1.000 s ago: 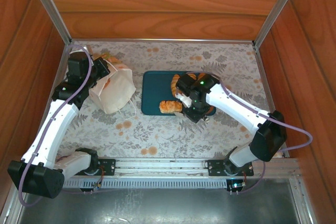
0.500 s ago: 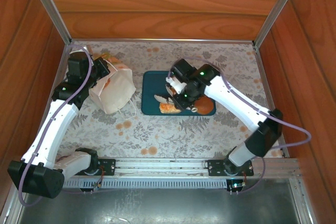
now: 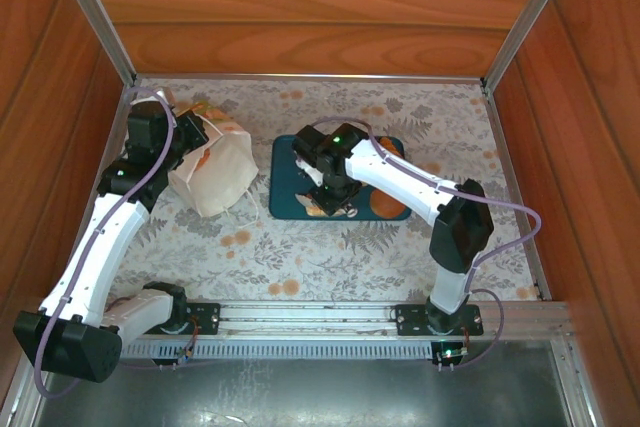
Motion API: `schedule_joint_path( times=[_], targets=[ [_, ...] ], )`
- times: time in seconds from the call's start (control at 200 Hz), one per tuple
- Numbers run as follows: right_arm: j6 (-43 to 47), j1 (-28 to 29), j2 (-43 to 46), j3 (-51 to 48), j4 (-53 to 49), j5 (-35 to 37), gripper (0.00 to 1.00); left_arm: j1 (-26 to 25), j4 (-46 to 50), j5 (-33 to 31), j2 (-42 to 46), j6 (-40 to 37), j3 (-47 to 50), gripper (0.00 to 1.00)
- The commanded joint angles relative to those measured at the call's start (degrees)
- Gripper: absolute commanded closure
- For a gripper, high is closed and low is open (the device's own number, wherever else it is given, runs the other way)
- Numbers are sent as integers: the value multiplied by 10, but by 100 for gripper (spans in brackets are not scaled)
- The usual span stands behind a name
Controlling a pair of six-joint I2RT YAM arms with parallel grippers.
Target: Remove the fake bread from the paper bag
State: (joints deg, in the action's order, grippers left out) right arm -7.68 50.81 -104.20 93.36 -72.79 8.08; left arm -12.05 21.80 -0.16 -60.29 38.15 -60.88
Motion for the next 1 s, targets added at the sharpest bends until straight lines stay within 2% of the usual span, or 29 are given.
schedule_joint_path(
  times=[0.0,0.225,0.45,0.995],
  targets=[
    [-35,0,12,6,-34,38,56,2,-9,-3,5,-9,6,100],
    [-57,-3,42,-27,-26,44,56,3,-9,-3,4,-9,6,100],
    [-36,-6,63,-64,-19,55,57,3,-9,1,1,-8,2,100],
    [-53,-21,70,-66,-5,59,56,3,-9,4,0,-4,2,100]
  ],
)
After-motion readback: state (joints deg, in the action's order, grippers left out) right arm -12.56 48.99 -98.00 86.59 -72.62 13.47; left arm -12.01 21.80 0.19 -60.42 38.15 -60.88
